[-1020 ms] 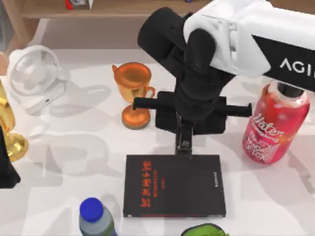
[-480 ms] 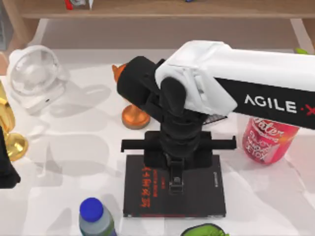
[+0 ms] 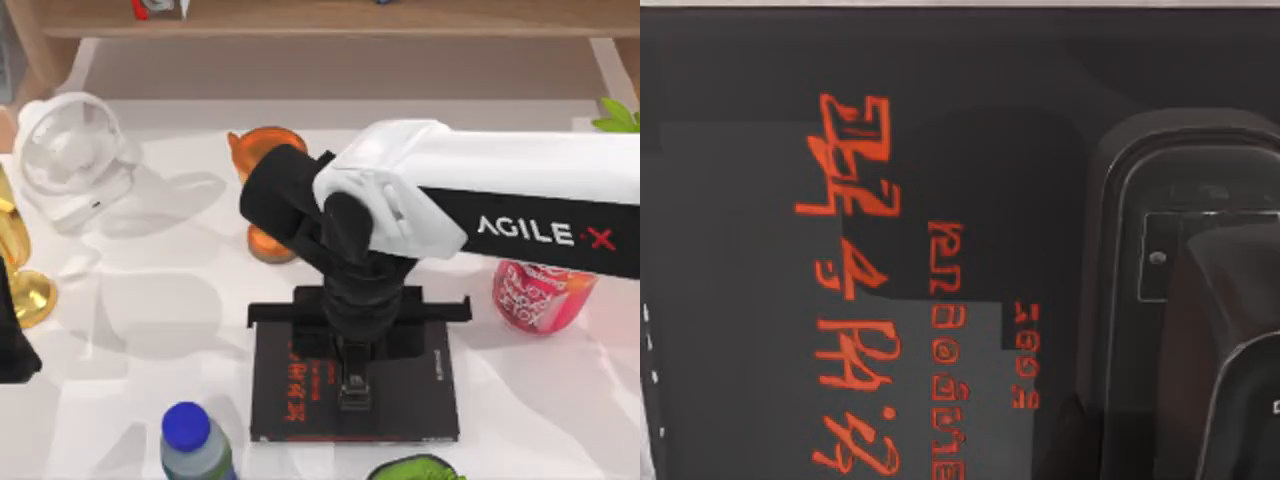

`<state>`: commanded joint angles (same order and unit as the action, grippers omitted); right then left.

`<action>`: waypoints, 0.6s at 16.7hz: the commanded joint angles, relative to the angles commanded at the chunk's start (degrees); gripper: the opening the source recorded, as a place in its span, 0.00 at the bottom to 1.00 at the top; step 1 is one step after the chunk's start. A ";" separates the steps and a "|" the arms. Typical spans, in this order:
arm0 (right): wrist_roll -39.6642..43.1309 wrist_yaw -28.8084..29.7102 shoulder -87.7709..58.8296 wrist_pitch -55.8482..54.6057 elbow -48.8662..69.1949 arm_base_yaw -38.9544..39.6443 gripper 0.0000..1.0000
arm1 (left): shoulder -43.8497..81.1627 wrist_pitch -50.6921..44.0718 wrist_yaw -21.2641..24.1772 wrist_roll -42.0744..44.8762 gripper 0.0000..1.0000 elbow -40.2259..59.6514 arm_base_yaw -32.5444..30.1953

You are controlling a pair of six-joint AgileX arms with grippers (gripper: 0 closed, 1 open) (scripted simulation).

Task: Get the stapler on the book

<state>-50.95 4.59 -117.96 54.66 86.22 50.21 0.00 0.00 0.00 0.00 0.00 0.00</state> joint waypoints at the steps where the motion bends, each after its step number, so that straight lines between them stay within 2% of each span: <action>1: 0.01 0.00 0.00 -0.03 -0.03 0.00 0.00 | 0.00 0.00 0.00 0.00 1.00 0.00 0.00; 3: 0.01 0.00 0.00 -0.03 -0.03 0.00 0.00 | 0.00 0.00 0.00 0.00 1.00 0.00 0.00; 10: 0.01 0.00 0.00 -0.03 -0.03 0.00 0.53 | 0.00 0.00 0.00 0.00 1.00 0.00 0.00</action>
<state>-50.94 4.59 -117.96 54.63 86.20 50.21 0.00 0.00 0.00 0.00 0.00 0.00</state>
